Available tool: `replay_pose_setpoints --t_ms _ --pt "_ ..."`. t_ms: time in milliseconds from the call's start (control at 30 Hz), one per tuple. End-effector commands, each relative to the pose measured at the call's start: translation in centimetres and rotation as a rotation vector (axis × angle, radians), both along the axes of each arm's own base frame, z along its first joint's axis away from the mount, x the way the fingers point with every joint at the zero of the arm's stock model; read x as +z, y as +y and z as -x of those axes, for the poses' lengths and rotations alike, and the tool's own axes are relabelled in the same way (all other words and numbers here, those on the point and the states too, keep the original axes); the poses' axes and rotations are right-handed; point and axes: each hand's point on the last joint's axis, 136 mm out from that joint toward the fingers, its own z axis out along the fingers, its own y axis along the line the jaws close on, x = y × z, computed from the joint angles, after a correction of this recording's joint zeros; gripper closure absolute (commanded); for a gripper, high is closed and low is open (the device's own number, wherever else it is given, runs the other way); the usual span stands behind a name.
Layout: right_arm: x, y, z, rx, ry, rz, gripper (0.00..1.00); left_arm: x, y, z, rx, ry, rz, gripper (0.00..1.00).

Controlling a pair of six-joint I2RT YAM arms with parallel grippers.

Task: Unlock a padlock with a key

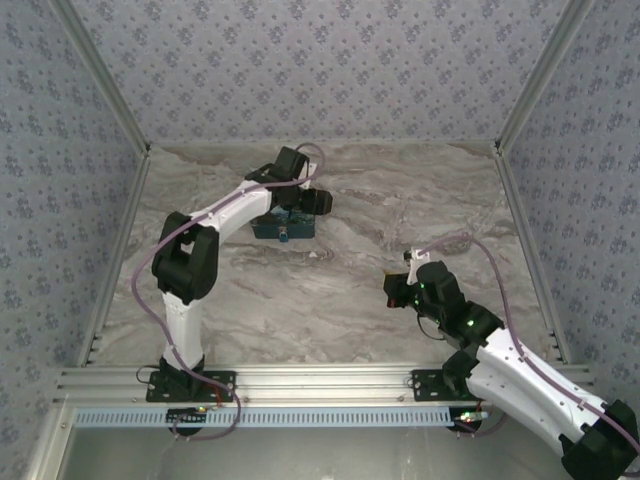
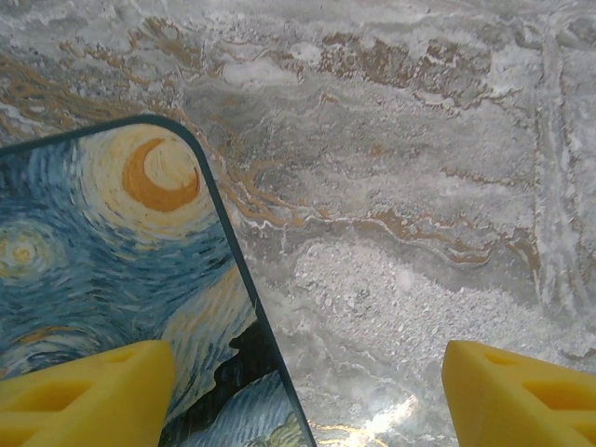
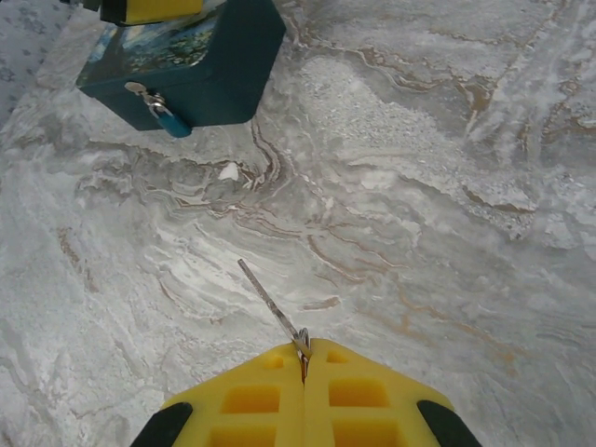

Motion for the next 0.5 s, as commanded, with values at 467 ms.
replay_pose_setpoints --t_ms 467 --pt "-0.1 -2.5 0.1 -0.109 0.045 0.091 1.00 -2.3 -3.9 6.7 -0.150 0.105 -0.003 0.26"
